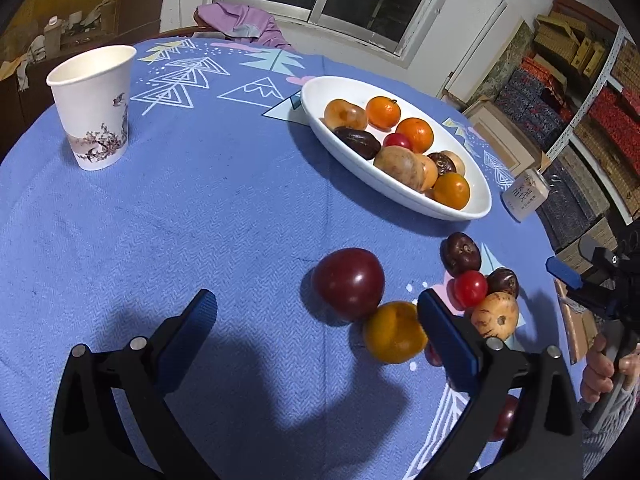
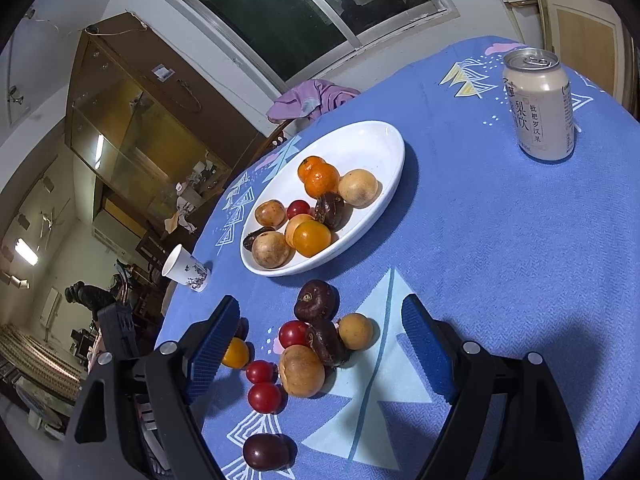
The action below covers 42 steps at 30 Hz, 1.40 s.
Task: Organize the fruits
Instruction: 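Move both open tools back toward the remaining fruit cluster, then grasp a tan round fruit with the right tool while the left tool grasps a red plum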
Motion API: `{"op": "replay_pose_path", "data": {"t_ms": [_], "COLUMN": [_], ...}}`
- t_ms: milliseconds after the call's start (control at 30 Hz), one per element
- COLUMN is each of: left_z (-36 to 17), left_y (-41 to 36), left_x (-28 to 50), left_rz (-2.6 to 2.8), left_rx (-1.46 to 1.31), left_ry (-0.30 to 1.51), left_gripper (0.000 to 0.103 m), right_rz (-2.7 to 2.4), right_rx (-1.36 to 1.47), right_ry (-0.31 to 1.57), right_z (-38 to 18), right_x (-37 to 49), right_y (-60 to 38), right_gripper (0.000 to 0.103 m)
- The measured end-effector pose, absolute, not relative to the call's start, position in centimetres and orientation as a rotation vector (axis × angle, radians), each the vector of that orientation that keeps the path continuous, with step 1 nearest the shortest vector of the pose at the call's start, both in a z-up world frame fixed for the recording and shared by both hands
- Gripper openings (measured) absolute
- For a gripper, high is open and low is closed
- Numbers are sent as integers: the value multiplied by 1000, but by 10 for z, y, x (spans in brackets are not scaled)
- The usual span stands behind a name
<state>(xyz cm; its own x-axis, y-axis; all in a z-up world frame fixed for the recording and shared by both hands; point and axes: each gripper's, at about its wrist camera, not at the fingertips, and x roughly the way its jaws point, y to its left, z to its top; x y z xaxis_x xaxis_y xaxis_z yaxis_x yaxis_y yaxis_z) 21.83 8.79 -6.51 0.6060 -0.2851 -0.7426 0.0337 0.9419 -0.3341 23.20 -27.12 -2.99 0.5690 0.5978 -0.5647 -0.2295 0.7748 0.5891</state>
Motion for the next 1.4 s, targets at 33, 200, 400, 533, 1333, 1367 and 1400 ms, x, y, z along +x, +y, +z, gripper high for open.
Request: {"op": "replay_pose_path", "data": {"t_ms": [33, 200, 400, 533, 1333, 1367, 1400], "left_z": [-67, -70, -63, -59, -63, -63, -63], "left_y": [87, 77, 63, 55, 43, 42, 41], "left_x": [220, 224, 222, 220, 215, 215, 214], "left_rz": [-197, -231, -236, -252, -281, -277, -269], "left_rx": [-309, -305, -239, -200, -143, -134, -123], "left_ry": [912, 928, 889, 870, 855, 854, 852], "left_gripper": [99, 99, 95, 65, 68, 70, 73], "right_rz": [508, 501, 514, 533, 535, 534, 532], "right_rx": [486, 474, 448, 427, 530, 534, 538], "right_ry": [837, 850, 853, 864, 995, 993, 990], "right_z": [-31, -34, -35, -37, -80, -80, -80], "right_x": [233, 234, 233, 233, 251, 252, 252], "right_y": [-270, -267, -261, -256, -256, -257, -256], "right_gripper": [84, 84, 84, 84, 49, 49, 49]}}
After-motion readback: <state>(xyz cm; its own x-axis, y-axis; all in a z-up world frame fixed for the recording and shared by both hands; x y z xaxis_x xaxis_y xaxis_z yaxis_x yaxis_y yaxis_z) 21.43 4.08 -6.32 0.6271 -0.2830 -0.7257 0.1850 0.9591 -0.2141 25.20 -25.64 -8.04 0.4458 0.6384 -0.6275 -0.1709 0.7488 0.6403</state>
